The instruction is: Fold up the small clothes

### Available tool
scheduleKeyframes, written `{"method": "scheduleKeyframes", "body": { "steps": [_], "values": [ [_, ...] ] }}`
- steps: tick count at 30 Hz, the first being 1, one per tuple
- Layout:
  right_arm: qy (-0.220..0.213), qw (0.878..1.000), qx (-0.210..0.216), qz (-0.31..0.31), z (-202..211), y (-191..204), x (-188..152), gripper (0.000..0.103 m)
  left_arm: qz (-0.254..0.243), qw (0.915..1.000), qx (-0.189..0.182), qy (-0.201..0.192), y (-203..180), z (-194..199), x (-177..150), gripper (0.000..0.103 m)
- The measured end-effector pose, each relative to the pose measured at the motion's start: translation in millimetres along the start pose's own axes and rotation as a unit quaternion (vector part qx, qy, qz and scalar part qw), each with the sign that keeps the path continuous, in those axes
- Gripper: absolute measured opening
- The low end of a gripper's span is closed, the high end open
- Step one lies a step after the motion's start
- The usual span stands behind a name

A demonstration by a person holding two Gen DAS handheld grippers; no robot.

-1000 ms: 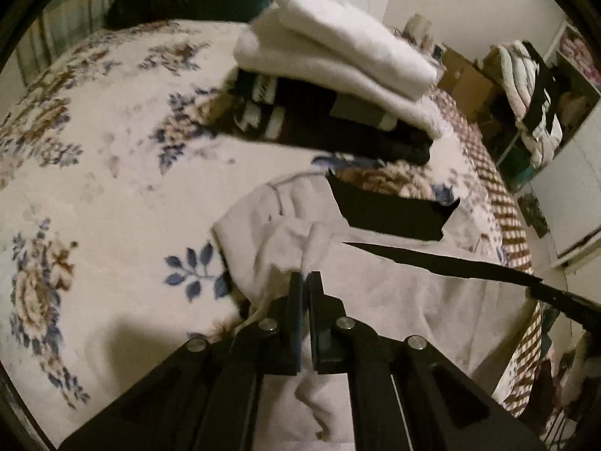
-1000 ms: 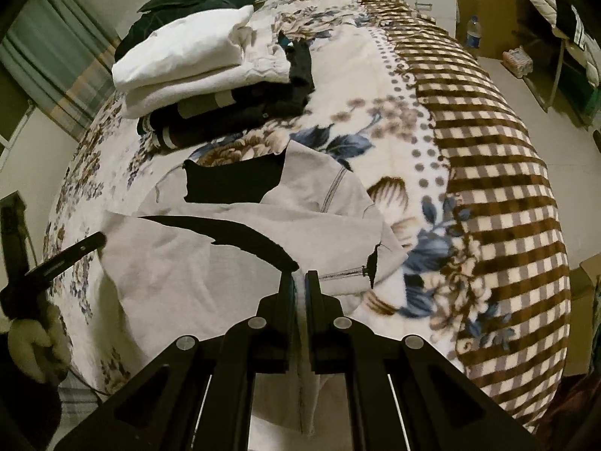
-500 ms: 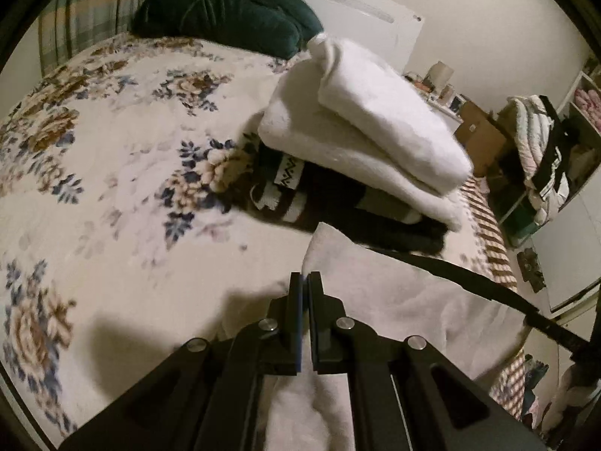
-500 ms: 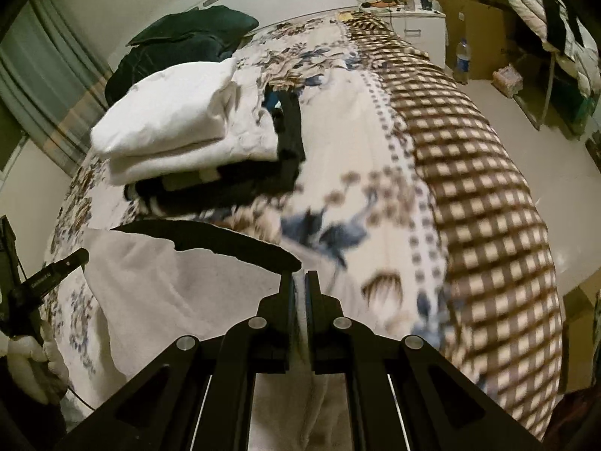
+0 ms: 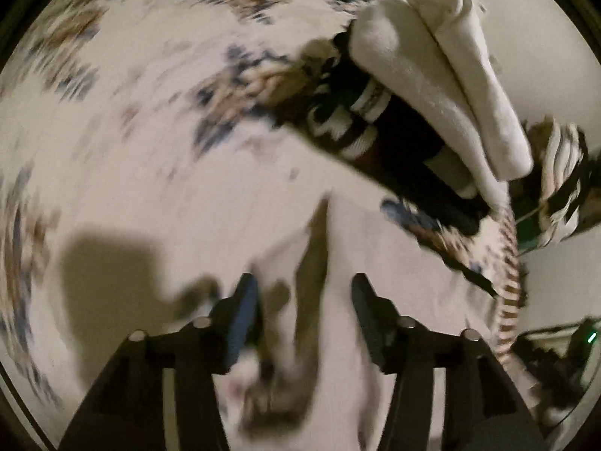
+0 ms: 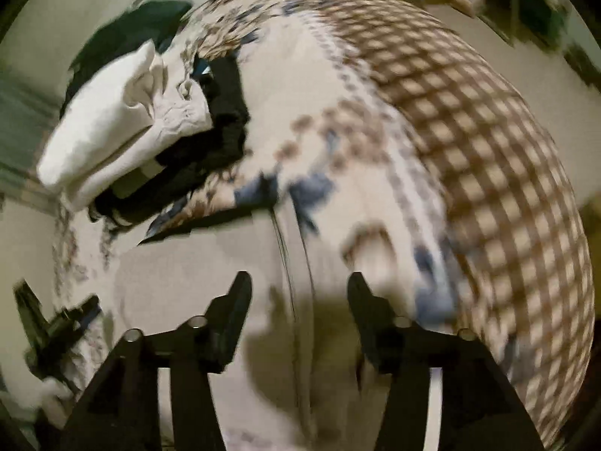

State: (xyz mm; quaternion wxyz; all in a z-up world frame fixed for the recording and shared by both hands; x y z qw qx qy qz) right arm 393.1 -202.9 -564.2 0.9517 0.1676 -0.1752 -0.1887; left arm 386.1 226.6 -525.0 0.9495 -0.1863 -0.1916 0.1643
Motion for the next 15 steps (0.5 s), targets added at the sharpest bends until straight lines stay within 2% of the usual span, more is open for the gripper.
{"method": "scheduleKeyframes", "body": {
  "steps": [4,6,8,10,12,15],
  "values": [
    [0.04,0.994,0.036,-0.09,11.1,-26.9,-65.8,0.061,0.073,0.9962,-0.031,0.036,21.9,18.3,-61.0,0.052],
    [0.074,0.983,0.069,-0.15,0.3,-36.8,-104.8,0.064,0.121,0.9892,-0.061,0.055,28.4,20.0,-88.4,0.052],
    [0.092,0.974,0.095,-0.186,-13.3,-39.0,-128.7,0.064,0.151,0.9826,-0.085,0.067,28.7,17.3,-106.9,0.052],
    [0.103,0.961,0.135,-0.218,-28.0,-35.2,-144.9,0.064,0.179,0.9742,-0.111,0.081,24.9,7.3,-123.0,0.052],
    [0.105,0.954,0.16,-0.229,-42.2,-28.7,-149.8,0.064,0.198,0.9671,-0.132,0.089,17.5,-3.0,-130.8,0.052],
    [0.086,0.942,0.188,-0.265,-57.8,-24.4,-149.8,0.064,0.223,0.9591,-0.15,0.089,8.1,-19.8,-132.0,0.052]
  ]
}}
Point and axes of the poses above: each gripper's, at about its wrist camera, not at the fingertips, and z roughly against the way its jaws point, y to its left, x to its top, the point moved 7 cm from there along -z, roughly the way its jaws point, and after that the axes turned 3 degrees about -y, right-handed, at the moved point
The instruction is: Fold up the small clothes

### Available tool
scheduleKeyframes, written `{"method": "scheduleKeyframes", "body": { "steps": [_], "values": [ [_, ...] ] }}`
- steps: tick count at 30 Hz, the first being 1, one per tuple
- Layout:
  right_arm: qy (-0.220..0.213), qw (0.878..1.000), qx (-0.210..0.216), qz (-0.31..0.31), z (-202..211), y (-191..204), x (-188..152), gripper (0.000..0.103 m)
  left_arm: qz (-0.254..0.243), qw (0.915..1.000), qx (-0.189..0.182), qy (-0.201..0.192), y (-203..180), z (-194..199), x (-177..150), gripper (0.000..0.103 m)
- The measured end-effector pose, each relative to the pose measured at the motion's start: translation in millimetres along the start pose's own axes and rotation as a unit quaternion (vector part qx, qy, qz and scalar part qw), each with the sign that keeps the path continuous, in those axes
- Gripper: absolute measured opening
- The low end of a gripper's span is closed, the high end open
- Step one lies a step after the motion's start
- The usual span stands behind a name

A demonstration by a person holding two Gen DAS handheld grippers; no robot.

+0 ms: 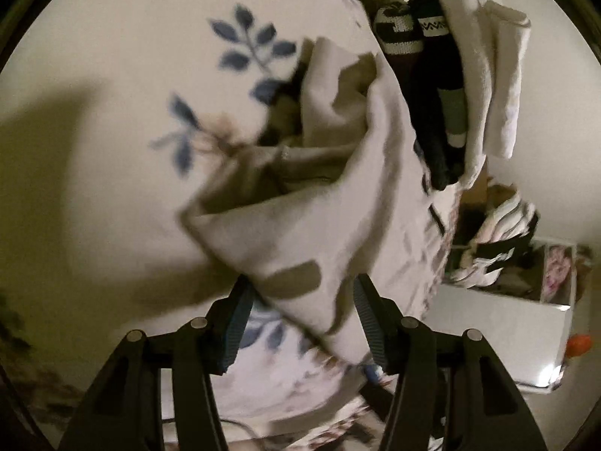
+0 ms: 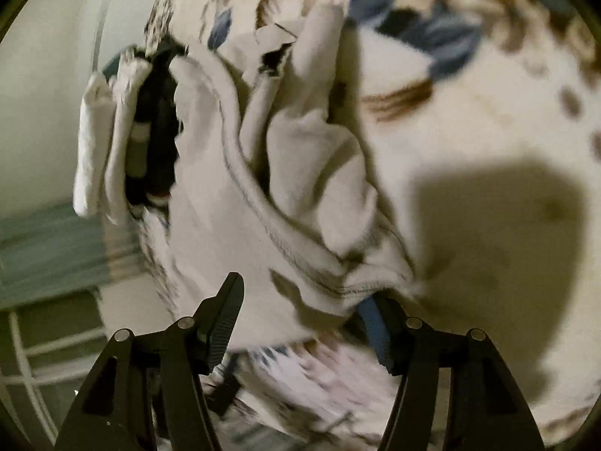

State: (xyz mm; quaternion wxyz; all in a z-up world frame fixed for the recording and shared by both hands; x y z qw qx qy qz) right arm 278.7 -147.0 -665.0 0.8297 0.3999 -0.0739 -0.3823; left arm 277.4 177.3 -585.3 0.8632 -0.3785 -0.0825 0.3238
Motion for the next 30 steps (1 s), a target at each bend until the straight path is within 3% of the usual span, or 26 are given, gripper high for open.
{"method": "scheduleKeyframes", "body": {
  "steps": [2,3,4,5,10,12,18,21,24,26,27,28,30],
  "values": [
    [-0.026,0.999,0.023,-0.031,-1.6,-3.4,4.3,0.063,0.013,0.9996,0.009,-0.022,-0.2,-9.2,7.8,0.051],
    [-0.037,0.998,0.034,-0.041,-2.5,-2.7,6.6,0.054,0.019,0.9991,0.012,-0.037,-0.6,-11.4,13.0,0.05],
    [-0.051,0.997,0.034,-0.046,-1.5,-4.0,7.0,0.027,0.02,0.9981,0.019,-0.055,-2.2,-12.5,18.4,0.038],
    [-0.058,0.997,0.027,-0.048,-0.6,-5.6,6.9,0.018,0.012,0.9974,0.026,-0.066,-5.5,-12.9,22.6,0.014],
    [-0.076,0.996,0.029,-0.04,15.2,-0.4,2.3,0.015,-0.051,0.9928,0.051,-0.095,-26.4,3.4,20.5,0.01],
    [-0.074,0.996,0.026,-0.03,22.4,5.9,-0.3,0.014,-0.052,0.9927,0.051,-0.096,-27.1,13.1,12.6,0.01],
    [-0.064,0.998,0.005,-0.015,51.1,8.0,-16.3,0.013,-0.041,0.9952,0.059,-0.066,-3.3,33.7,-23.7,0.009],
    [-0.05,0.998,-0.022,-0.015,59.9,-5.9,-28.1,0.013,-0.043,0.9963,0.067,-0.033,15.0,25.1,-39.8,0.012],
    [-0.015,0.997,-0.077,-0.012,59.5,-35.9,-36.8,0.015,-0.032,0.9963,0.079,-0.008,32.7,27.4,-45.1,0.023],
    [-0.005,0.995,-0.101,-0.001,62.4,-39.4,-37.3,0.025,-0.044,0.9949,0.091,-0.008,35.2,37.1,-44.2,0.039],
    [-0.007,0.993,-0.117,0.013,66.3,-37.1,-36.1,0.036,-0.051,0.994,0.096,-0.008,35.7,42.8,-44.1,0.042],
    [-0.014,0.991,-0.132,0.033,72.7,-31.2,-33.7,0.041,-0.056,0.9931,0.102,-0.01,35.1,48.9,-42.4,0.047],
    [-0.04,0.985,-0.147,0.079,89.5,-11.1,-26.5,0.041,-0.077,0.9903,0.115,-0.017,30.2,57.9,-37.8,0.048]
  ]
}}
Point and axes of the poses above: each gripper's, at about its wrist camera, not at the fingertips, and z roughly against the way its jaws point, y to its left, x to its top, the point moved 7 cm from there along -z, roughly the way its jaws point, and after that the axes turned 3 degrees about -y, right-handed, at the moved point
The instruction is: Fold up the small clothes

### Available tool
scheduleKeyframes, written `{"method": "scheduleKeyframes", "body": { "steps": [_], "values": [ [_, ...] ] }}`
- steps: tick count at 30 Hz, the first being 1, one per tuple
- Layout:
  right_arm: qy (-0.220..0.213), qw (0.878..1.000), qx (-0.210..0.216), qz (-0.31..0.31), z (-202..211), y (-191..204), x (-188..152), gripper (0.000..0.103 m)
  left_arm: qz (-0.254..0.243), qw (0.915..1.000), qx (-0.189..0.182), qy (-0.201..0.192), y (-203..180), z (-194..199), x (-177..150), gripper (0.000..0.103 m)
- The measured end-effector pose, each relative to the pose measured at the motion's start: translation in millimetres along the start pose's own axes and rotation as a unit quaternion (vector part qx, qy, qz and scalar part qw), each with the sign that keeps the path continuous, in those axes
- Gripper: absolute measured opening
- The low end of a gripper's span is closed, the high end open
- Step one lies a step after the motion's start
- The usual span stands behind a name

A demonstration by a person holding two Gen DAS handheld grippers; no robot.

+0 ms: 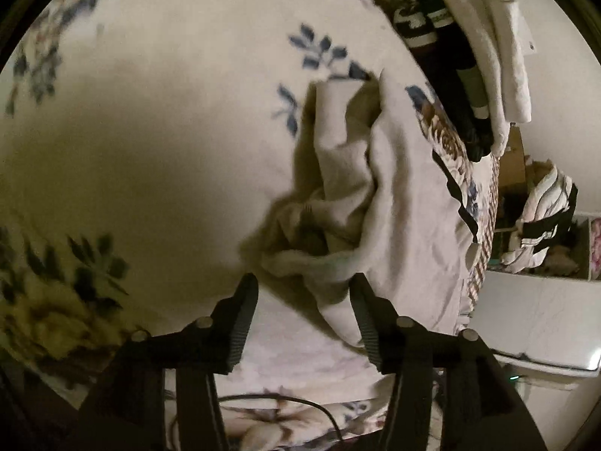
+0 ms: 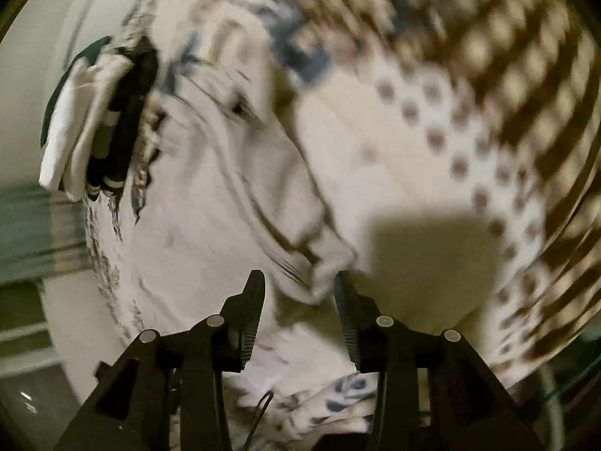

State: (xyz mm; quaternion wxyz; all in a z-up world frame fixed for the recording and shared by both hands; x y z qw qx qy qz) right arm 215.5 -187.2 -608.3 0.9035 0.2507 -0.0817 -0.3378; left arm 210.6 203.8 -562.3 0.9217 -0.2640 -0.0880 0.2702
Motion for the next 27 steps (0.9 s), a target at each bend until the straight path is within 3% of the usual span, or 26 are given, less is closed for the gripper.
{"method": "scheduleKeyframes", "body": {
  "steps": [3,6,10,11,12,14,16,19,24,26,27],
  "values": [
    [-0.037,0.997,-0.013,0.059,20.0,26.5,19.2,0.042,-0.041,0.9989,0.02,-0.011,-10.8,3.0,11.2,0.048],
    [-0.041,0.993,-0.03,0.107,17.7,53.0,35.2,0.042,-0.073,0.9968,0.026,-0.021,-22.5,-0.7,18.1,0.048],
    [0.009,0.987,-0.073,0.143,-12.9,58.7,40.9,0.04,-0.08,0.9962,0.034,-0.012,-25.1,-14.1,20.0,0.048],
    [0.017,0.987,-0.078,0.142,-17.1,53.7,37.7,0.034,-0.081,0.996,0.036,-0.01,-21.7,-15.0,17.5,0.048],
    [0.011,0.985,-0.089,0.145,-17.8,51.7,35.8,0.008,-0.083,0.9956,0.044,-0.007,-19.8,-17.6,16.0,0.048],
    [-0.006,0.984,-0.1,0.15,-11.3,46.5,34.0,0.004,-0.092,0.9934,0.068,0.007,-11.3,-23.9,10.1,0.048],
    [-0.023,0.983,-0.108,0.147,0.7,35.2,33.3,0.004,-0.094,0.9913,0.088,0.026,1.4,-28.2,4.1,0.049],
    [0.001,0.986,-0.108,0.124,0.2,21.2,31.0,0.004,-0.087,0.9921,0.082,0.038,7.7,-24.3,1.2,0.049],
    [0.029,0.987,-0.098,0.127,3.0,40.0,36.2,0.007,-0.108,0.9905,0.08,0.032,-13.2,0.8,12.9,0.049],
    [0.012,0.987,-0.09,0.134,10.1,56.8,45.7,0.014,-0.13,0.9878,0.083,0.019,-29.4,7.9,23.6,0.049],
    [-0.001,0.987,-0.08,0.138,15.9,65.7,52.4,0.028,-0.142,0.9863,0.083,0.01,-37.2,10.2,30.7,0.049]
  ]
}}
Point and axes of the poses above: each gripper's, at about its wrist camera, not at the fingertips, and z roughly against the way its jaws point, y to its left, x to its top, the point moved 7 cm from there along -z, roughly the way its jaws point, and after that the axes turned 3 degrees about -y, right-handed, at the moved point
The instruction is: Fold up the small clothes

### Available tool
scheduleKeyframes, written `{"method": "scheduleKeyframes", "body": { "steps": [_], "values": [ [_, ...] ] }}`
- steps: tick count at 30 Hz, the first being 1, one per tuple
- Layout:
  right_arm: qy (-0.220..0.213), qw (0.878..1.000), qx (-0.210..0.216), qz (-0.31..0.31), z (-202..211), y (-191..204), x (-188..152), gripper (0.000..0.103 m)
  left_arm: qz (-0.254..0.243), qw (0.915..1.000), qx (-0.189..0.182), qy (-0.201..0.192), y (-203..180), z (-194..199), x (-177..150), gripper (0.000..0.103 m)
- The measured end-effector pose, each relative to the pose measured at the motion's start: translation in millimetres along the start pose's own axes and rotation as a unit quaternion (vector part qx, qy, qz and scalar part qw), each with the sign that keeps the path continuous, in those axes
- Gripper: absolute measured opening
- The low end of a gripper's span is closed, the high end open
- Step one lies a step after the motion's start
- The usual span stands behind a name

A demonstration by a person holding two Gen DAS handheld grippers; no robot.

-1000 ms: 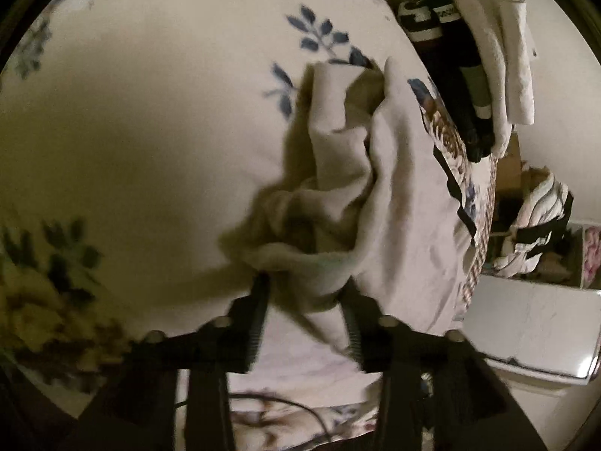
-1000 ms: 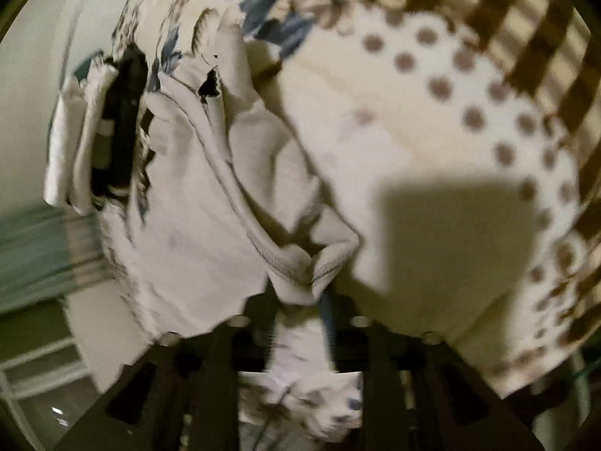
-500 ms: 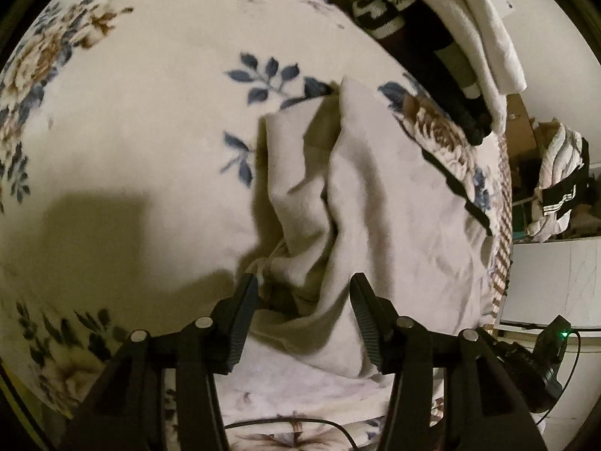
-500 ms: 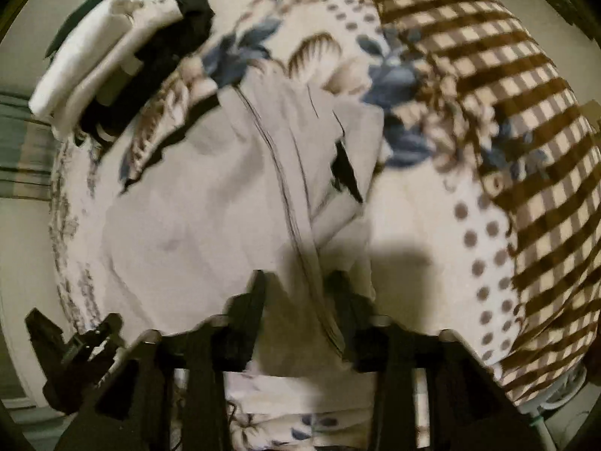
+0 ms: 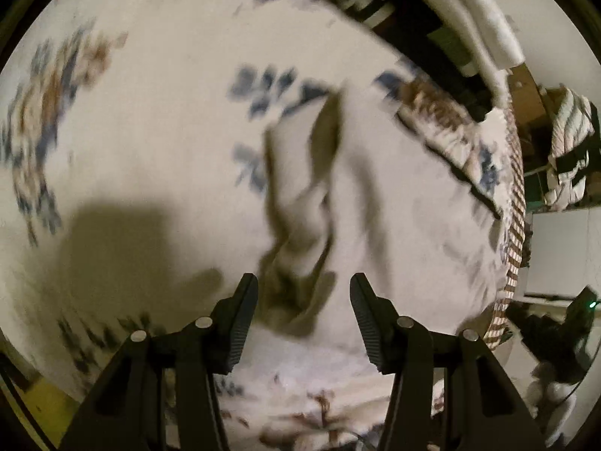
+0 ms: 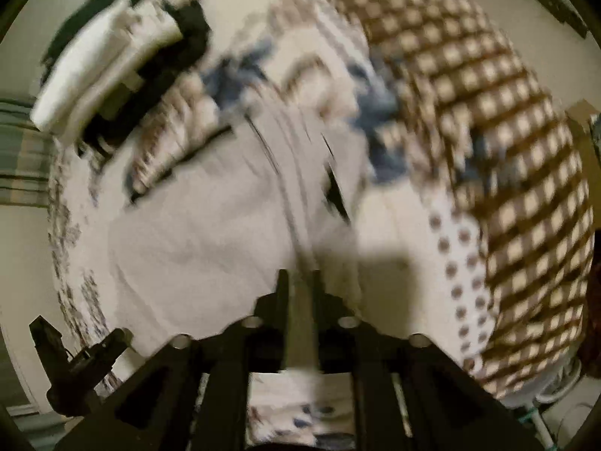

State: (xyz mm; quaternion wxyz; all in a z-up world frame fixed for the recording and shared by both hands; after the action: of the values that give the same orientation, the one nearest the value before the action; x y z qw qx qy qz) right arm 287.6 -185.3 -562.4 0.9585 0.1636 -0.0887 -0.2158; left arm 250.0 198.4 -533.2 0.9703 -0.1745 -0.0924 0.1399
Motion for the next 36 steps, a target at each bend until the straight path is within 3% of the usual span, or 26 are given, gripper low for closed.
{"method": "scheduleKeyframes", "body": {
  "steps": [1,5,10,11,12,13,17,24,28,30,34,35,36],
  "values": [
    [-0.013,1.0,0.009,0.003,4.9,5.5,10.2,0.04,-0.014,0.9998,0.0,-0.012,-7.1,2.0,12.1,0.049],
    [-0.042,0.999,0.013,0.029,-4.5,24.5,52.4,0.041,-0.042,0.9986,-0.011,-0.03,-29.7,-13.0,56.2,0.049],
    [-0.025,0.998,-0.022,0.057,-52.1,36.1,84.0,0.041,-0.08,0.9963,0.0,-0.029,-50.8,-54.6,98.0,0.048],
    [-0.021,0.998,-0.021,0.063,-59.8,37.8,85.1,0.041,-0.089,0.9955,0.003,-0.032,-53.5,-61.4,103.1,0.043],
    [-0.021,0.997,-0.015,0.066,-63.7,39.9,86.0,0.031,-0.098,0.9944,0.0,-0.041,-54.5,-63.4,105.7,0.03],
    [-0.03,0.997,-0.02,0.068,-63.7,40.0,86.7,0.003,-0.113,0.9925,0.001,-0.047,-57.1,-65.3,107.9,0.001],
    [-0.069,0.995,-0.024,0.072,-46.1,46.8,84.2,0.003,-0.145,0.9862,0.01,-0.08,-62.4,-50.0,111.1,0.002],
    [-0.106,0.992,-0.038,0.055,-22.7,37.2,100.9,0.003,-0.138,0.9874,0.011,-0.077,-57.2,-44.5,120.1,0.002],
    [-0.097,0.993,-0.05,0.052,-30.8,29.2,112.2,0.003,-0.133,0.9903,0.007,-0.042,-51.7,-60.7,127.9,0.006],
    [-0.073,0.995,-0.046,0.055,-41.4,29.9,111.1,0.003,-0.116,0.993,-0.001,-0.023,-47.5,-60.9,126.0,0.006],
    [-0.028,0.998,-0.027,0.042,-44.3,31.0,97.0,0.005,-0.075,0.9963,-0.028,-0.031,-27.5,-28.6,106.1,0.026],
    [-0.025,0.999,-0.021,0.043,-39.3,32.2,90.7,0.008,-0.063,0.9968,-0.034,-0.036,-19.0,-17.2,95.9,0.027],
    [-0.024,0.998,-0.02,0.046,-31.3,32.5,80.4,0.021,-0.052,0.9971,-0.042,-0.037,-12.0,-9.2,85.2,0.027]
  ]
}}
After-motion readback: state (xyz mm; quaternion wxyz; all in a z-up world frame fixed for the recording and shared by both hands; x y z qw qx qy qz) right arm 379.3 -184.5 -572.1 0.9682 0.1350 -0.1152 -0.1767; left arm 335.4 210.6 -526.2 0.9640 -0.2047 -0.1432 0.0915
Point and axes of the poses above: each gripper's, at about its wrist camera, not at the fingertips, and z roughly against the way its jaws point, y to its left, x to its top, the point moved 7 cm from there along -z, roughly the way its jaws point, and after that the axes turned 3 degrees about -y, right-handed, at the moved point
